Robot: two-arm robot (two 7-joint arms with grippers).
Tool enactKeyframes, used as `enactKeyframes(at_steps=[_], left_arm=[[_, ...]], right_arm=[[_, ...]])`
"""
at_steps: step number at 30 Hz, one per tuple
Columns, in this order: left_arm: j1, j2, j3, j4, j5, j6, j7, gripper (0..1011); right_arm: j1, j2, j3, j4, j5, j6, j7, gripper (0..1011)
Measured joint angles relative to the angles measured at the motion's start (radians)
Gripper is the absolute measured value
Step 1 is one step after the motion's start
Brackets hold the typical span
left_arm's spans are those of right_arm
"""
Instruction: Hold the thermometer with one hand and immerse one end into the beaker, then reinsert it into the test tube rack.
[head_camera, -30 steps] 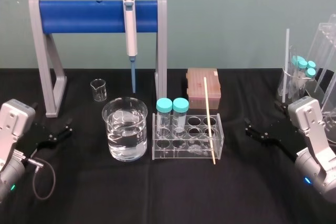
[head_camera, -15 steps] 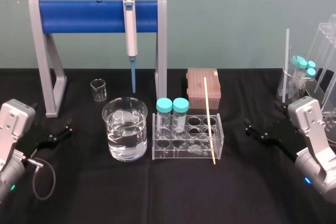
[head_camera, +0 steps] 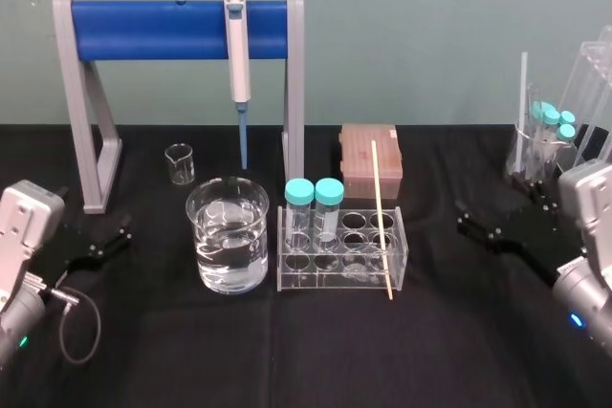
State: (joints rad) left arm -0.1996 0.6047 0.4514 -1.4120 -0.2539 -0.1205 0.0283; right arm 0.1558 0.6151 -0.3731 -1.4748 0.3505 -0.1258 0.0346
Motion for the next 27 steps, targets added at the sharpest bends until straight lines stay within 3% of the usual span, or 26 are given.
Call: enactKeyframes(at_steps=[2,5,9,10,11,18,22,27], left_arm=[[0.000,0.000,0.000,0.000,0.000,0.000,0.000,1004],[0.000,0.000,0.000,0.000,0.000,0.000,0.000,1004],[0.000,0.000,0.000,0.000,0.000,0.000,0.000,1004],[0.000,0.000,0.000,0.000,0.000,0.000,0.000,1004],[0.000,0.000,0.000,0.000,0.000,0.000,0.000,1004],[0.000,0.000,0.000,0.000,0.000,0.000,0.000,1004],[0.000,0.000,0.000,0.000,0.000,0.000,0.000,1004],[0.000,0.000,0.000,0.000,0.000,0.000,0.000,1004]], right_arm=[[-0.005,0.002,0.015,-0.017,0.040,0.011,0.032,1003],[-0.009,0.008,0.050,-0.065,0.154,0.072,0.131,1003],[0.000,0.011,0.063,-0.096,0.216,0.127,0.196,1003],[0.012,0.011,0.066,-0.110,0.246,0.168,0.232,1003],[0.012,0.011,0.066,-0.110,0.246,0.168,0.232,1003],[0.076,-0.026,0.069,-0.113,0.321,0.320,0.287,1003],[0.112,-0.048,0.058,-0.093,0.355,0.382,0.303,1003],[0.152,-0.070,0.034,-0.063,0.376,0.415,0.314,1003]])
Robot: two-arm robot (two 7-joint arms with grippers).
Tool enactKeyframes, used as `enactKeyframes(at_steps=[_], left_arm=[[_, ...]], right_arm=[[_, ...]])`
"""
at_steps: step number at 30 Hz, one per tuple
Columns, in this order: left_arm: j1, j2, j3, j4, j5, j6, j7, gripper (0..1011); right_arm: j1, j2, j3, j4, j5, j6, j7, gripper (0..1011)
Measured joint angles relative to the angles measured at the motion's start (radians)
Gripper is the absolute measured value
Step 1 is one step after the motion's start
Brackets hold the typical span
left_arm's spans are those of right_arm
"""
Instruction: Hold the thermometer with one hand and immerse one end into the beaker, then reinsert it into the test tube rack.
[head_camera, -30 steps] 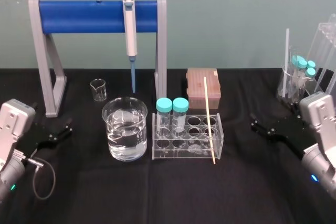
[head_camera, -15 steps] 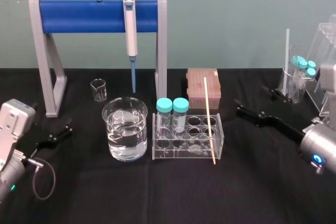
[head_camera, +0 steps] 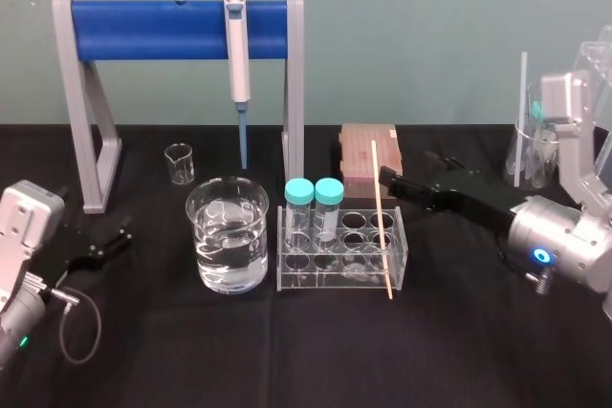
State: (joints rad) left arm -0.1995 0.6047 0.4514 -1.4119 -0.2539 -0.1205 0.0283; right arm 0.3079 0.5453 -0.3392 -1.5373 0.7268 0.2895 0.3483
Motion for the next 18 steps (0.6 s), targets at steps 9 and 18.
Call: enactKeyframes(at_steps=[9,18], left_arm=[[0.000,0.000,0.000,0.000,0.000,0.000,0.000,1004],[0.000,0.000,0.000,0.000,0.000,0.000,0.000,1004]], right_arm=[[0.076,-0.061,-0.035,0.070,-0.009,0.013,-0.053,1003],[0.132,-0.091,-0.069,0.119,-0.030,0.033,-0.049,1003]])
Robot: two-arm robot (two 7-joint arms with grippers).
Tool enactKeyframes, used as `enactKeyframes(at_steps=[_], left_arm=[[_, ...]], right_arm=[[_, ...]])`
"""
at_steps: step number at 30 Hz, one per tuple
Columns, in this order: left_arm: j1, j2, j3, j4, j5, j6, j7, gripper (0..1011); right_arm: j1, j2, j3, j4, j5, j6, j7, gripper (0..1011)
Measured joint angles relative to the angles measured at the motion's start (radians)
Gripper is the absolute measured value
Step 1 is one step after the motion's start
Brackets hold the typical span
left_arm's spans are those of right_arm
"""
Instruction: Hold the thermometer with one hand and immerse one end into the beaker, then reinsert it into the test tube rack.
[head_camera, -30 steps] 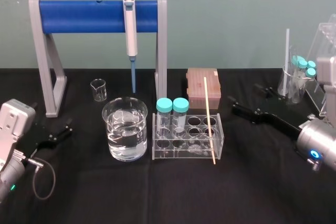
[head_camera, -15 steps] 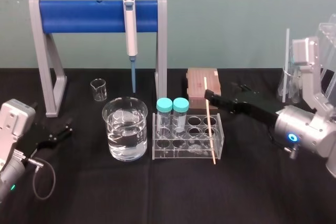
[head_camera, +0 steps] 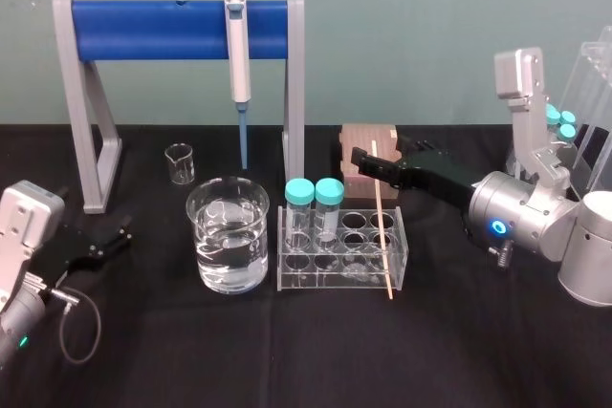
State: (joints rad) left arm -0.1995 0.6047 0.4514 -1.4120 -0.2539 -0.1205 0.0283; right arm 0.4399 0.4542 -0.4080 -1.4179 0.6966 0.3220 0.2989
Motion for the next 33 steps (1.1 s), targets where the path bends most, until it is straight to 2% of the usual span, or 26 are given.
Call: enactKeyframes(at_steps=[13,33], left_arm=[[0.000,0.000,0.000,0.000,0.000,0.000,0.000,1004],[0.000,0.000,0.000,0.000,0.000,0.000,0.000,1004]], right_arm=[[0.017,-0.021,-0.004,0.036,-0.014,0.019,-0.016,1003],[0.006,-0.022,0.004,0.031,-0.015,0.041,-0.019,1003]])
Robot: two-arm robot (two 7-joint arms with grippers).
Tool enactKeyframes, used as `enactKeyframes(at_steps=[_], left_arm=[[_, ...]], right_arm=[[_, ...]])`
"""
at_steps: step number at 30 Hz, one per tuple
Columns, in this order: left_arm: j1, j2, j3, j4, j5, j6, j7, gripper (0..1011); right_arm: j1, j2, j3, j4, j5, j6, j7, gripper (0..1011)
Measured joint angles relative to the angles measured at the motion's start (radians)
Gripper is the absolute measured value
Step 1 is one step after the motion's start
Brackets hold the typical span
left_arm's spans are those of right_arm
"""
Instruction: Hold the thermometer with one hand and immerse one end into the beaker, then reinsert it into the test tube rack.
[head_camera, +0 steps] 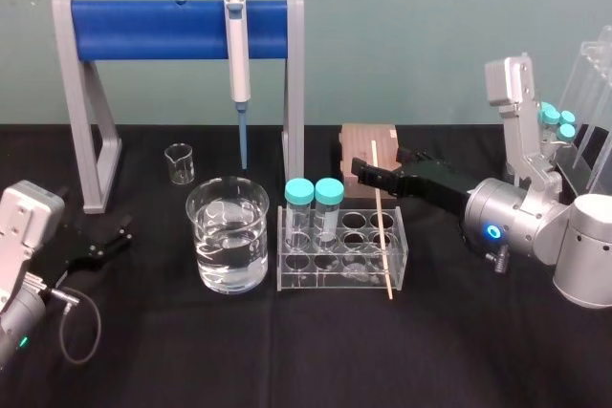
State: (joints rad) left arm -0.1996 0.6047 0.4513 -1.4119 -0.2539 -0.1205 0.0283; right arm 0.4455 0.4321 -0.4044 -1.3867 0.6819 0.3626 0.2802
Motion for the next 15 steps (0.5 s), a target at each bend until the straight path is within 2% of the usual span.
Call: enactKeyframes(at_steps=[15], left_arm=[[0.000,0.000,0.000,0.000,0.000,0.000,0.000,1004]], right_arm=[[-0.004,-0.003,-0.002,-0.001,0.001,-0.001,0.002,1003]])
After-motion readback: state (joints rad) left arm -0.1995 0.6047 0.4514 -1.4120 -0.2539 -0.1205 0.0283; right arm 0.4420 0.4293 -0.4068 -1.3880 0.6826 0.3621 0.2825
